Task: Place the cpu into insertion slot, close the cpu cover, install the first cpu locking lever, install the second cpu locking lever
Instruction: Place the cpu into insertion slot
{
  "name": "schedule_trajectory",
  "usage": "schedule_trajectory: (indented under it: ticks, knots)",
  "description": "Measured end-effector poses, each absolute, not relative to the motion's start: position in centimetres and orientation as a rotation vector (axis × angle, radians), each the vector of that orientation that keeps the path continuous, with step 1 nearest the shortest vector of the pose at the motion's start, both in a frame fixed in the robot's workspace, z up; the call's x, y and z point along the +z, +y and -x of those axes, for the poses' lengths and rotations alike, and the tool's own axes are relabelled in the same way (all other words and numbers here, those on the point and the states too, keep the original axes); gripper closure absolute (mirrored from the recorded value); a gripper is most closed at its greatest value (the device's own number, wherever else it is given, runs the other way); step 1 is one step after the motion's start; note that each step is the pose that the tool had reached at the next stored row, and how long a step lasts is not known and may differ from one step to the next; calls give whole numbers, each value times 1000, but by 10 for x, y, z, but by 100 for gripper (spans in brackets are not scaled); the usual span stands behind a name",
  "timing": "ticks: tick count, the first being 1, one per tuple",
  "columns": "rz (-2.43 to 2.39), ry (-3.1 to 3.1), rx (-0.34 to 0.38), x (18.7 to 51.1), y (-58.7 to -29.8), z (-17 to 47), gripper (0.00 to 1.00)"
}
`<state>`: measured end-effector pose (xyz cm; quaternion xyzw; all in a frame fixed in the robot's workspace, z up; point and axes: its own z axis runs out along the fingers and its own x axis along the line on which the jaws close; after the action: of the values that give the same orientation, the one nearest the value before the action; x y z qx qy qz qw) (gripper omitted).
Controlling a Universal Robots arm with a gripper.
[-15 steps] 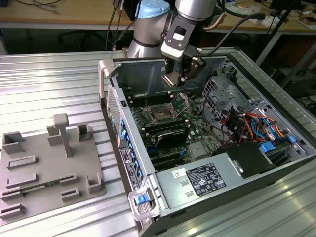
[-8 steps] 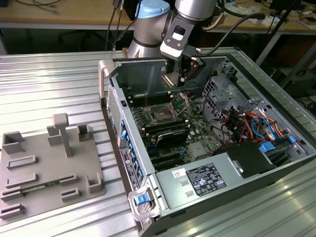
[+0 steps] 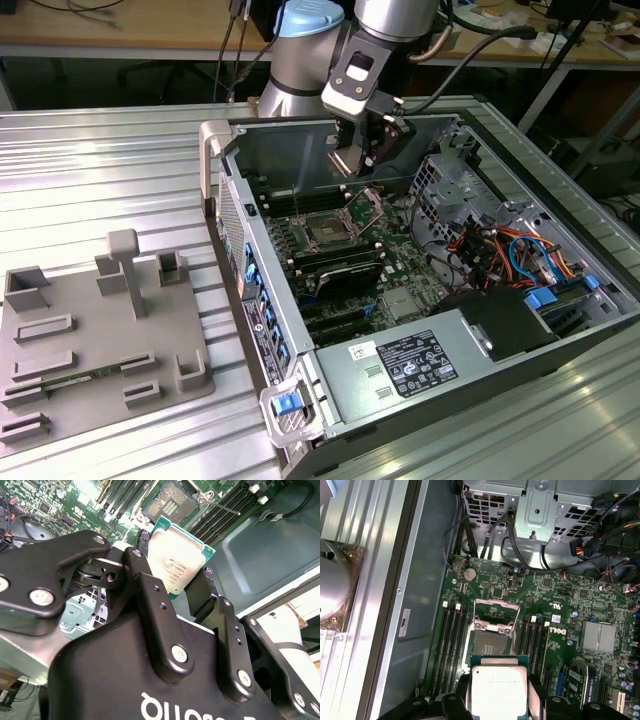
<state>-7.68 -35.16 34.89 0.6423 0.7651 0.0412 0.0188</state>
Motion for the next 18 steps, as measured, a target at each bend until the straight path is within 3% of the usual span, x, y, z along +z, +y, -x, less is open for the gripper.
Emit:
schedule_trajectory:
  ticks: [18]
  knots:
    - [-2005, 2366, 128, 349, -352, 77, 45]
